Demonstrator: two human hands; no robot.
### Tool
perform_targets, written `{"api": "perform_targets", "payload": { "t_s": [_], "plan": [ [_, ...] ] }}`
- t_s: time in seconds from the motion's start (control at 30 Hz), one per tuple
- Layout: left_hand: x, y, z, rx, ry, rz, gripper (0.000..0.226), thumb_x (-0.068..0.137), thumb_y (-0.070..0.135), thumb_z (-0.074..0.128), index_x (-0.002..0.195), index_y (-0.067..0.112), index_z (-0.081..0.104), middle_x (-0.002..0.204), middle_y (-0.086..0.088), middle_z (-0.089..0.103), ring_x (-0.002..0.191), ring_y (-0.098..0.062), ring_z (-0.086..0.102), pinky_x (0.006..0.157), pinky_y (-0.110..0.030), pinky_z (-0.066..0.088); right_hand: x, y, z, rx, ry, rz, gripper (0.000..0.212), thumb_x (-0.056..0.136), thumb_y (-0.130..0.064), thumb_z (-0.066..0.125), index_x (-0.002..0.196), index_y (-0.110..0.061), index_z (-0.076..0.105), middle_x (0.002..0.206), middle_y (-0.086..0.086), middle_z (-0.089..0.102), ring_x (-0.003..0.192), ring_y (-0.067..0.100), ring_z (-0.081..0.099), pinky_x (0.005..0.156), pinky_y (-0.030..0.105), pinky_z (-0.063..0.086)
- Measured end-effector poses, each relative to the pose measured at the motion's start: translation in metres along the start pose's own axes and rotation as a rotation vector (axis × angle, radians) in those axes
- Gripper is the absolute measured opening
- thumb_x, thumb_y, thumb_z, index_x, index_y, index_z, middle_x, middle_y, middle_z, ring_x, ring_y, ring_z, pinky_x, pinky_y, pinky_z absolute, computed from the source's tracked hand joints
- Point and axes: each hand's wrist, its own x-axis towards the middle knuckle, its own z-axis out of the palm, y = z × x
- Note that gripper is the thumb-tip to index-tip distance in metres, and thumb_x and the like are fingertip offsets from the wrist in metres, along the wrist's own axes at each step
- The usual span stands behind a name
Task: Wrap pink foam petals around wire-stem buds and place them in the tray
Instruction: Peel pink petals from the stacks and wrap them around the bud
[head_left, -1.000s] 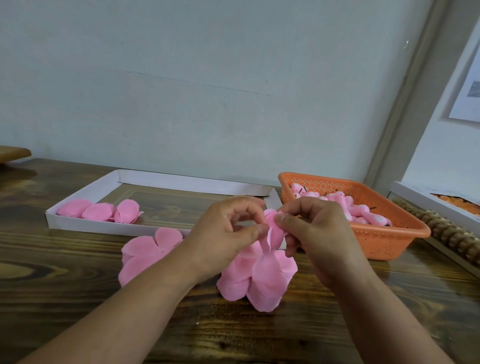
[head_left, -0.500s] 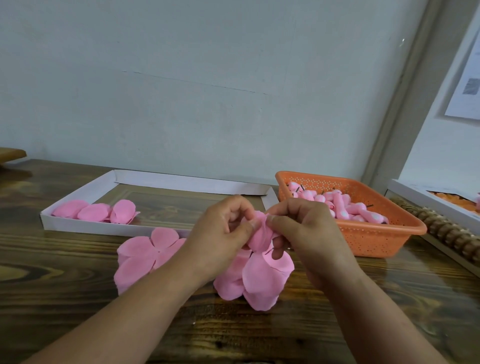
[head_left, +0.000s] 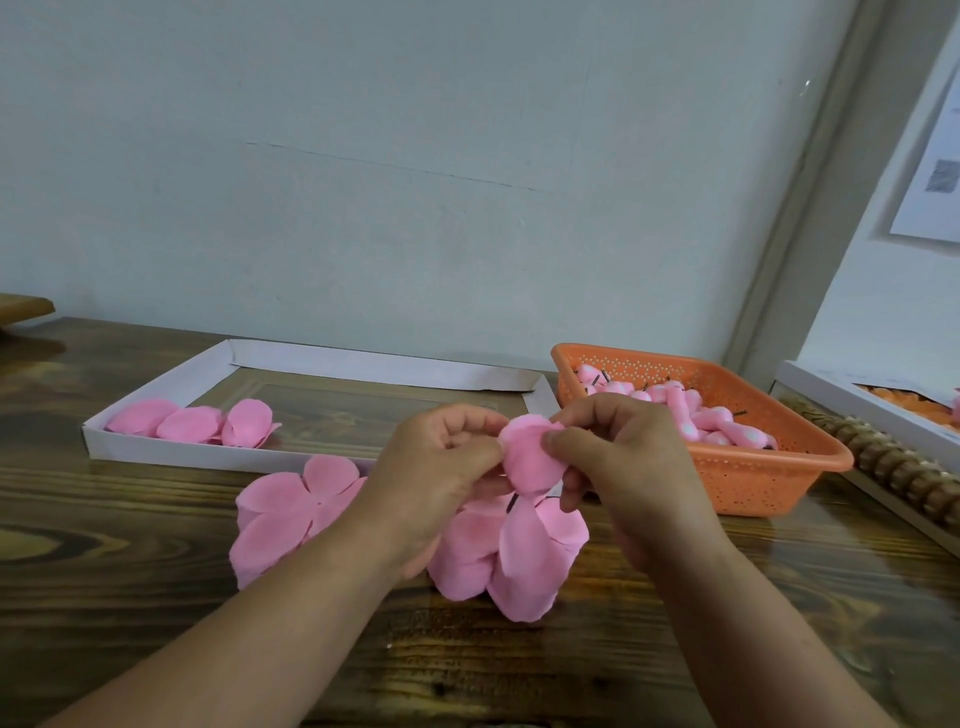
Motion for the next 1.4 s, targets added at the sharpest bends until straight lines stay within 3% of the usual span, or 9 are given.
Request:
{"api": "perform_targets", "payload": {
  "t_s": [0.3, 0.47, 0.6, 0.7, 0.83, 0.93, 1.13, 1.23, 1.4],
  "plan": [
    [0.001, -0.002, 0.001, 0.035, 0.068, -0.039, 0.007, 0.081, 0.003, 0.07, 0.083, 0.007, 0.065, 0.072, -0.007, 0.073, 0.067, -0.017, 0.071, 0.057, -0.025, 0.053, -0.003, -0.002, 0.005, -0.025, -0.035, -0.041, 0.011, 0.076, 0.005, 0.063, 0.071, -0.005, 0.063, 0.048, 0.007, 0.058, 0.034, 0.016, 0.049, 0.04, 0.024, 0.039],
    [-0.001, -0.005, 0.003, 0.133, 0.108, 0.029, 0.015, 0.078, 0.005, 0.074, 0.07, 0.011, 0.062, 0.061, -0.003, 0.069, 0.057, -0.012, 0.067, 0.051, -0.02, 0.05, -0.005, -0.003, 0.01, -0.076, -0.001, -0.032, 0.015, 0.071, -0.001, 0.071, 0.064, -0.008, 0.06, 0.051, 0.004, 0.053, 0.034, 0.007, 0.044, 0.035, 0.017, 0.033],
    [-0.002, -0.006, 0.005, 0.202, 0.127, 0.079, 0.021, 0.079, 0.0, 0.071, 0.066, 0.013, 0.061, 0.06, -0.004, 0.067, 0.06, -0.015, 0.068, 0.056, -0.026, 0.055, -0.004, 0.001, 0.013, -0.202, 0.055, -0.101, 0.016, 0.069, -0.009, 0.073, 0.062, -0.006, 0.059, 0.046, 0.0, 0.049, 0.038, 0.006, 0.04, 0.038, 0.016, 0.031],
    [-0.005, -0.009, 0.008, 0.266, 0.099, 0.107, 0.031, 0.08, 0.0, 0.065, 0.059, 0.023, 0.064, 0.063, -0.005, 0.069, 0.064, -0.019, 0.067, 0.067, -0.038, 0.057, -0.004, 0.003, 0.015, -0.277, 0.099, -0.14, 0.016, 0.069, -0.008, 0.068, 0.062, -0.002, 0.055, 0.043, 0.006, 0.055, 0.041, 0.015, 0.049, 0.042, 0.023, 0.037],
    [-0.01, -0.009, 0.012, 0.276, 0.092, 0.128, 0.023, 0.076, 0.011, 0.064, 0.061, 0.028, 0.064, 0.064, -0.001, 0.069, 0.058, -0.015, 0.064, 0.066, -0.044, 0.055, -0.004, 0.005, 0.017, -0.335, 0.143, -0.152, 0.016, 0.067, -0.003, 0.063, 0.057, -0.004, 0.051, 0.035, -0.011, 0.045, 0.037, 0.002, 0.041, 0.036, 0.014, 0.03],
    [-0.012, -0.008, 0.014, 0.314, 0.061, 0.159, 0.003, 0.067, 0.026, 0.059, 0.067, 0.027, 0.062, 0.074, -0.001, 0.073, 0.064, -0.027, 0.068, 0.068, -0.049, 0.056, -0.002, 0.006, 0.016, -0.349, 0.156, -0.162, 0.018, 0.067, -0.003, 0.062, 0.056, -0.009, 0.05, 0.039, -0.008, 0.044, 0.041, 0.004, 0.039, 0.039, 0.016, 0.03],
    [-0.013, -0.011, 0.015, 0.454, 0.078, 0.233, 0.02, 0.085, 0.013, 0.063, 0.076, 0.03, 0.059, 0.066, 0.0, 0.07, 0.057, -0.021, 0.065, 0.063, -0.049, 0.054, -0.001, 0.003, 0.014, -0.277, 0.09, -0.157, 0.011, 0.069, -0.001, 0.061, 0.071, -0.011, 0.064, 0.059, 0.004, 0.063, 0.062, 0.029, 0.065, 0.059, 0.037, 0.055],
    [-0.014, -0.012, 0.015, 0.458, 0.091, 0.235, 0.018, 0.085, 0.013, 0.063, 0.077, 0.029, 0.059, 0.068, -0.002, 0.07, 0.066, -0.031, 0.066, 0.063, -0.053, 0.054, 0.001, 0.003, 0.012, -0.266, 0.047, -0.117, 0.013, 0.07, -0.002, 0.062, 0.067, -0.014, 0.067, 0.052, 0.001, 0.062, 0.058, 0.024, 0.064, 0.052, 0.029, 0.05],
    [-0.012, -0.014, 0.014, 0.459, 0.113, 0.213, 0.018, 0.084, 0.007, 0.063, 0.071, 0.02, 0.061, 0.066, -0.001, 0.07, 0.062, -0.022, 0.067, 0.063, -0.045, 0.056, 0.006, 0.003, 0.018, -0.276, 0.026, -0.069, 0.01, 0.068, 0.0, 0.058, 0.058, -0.002, 0.06, 0.048, 0.017, 0.058, 0.047, 0.019, 0.052, 0.049, 0.029, 0.043]
  ]
}}
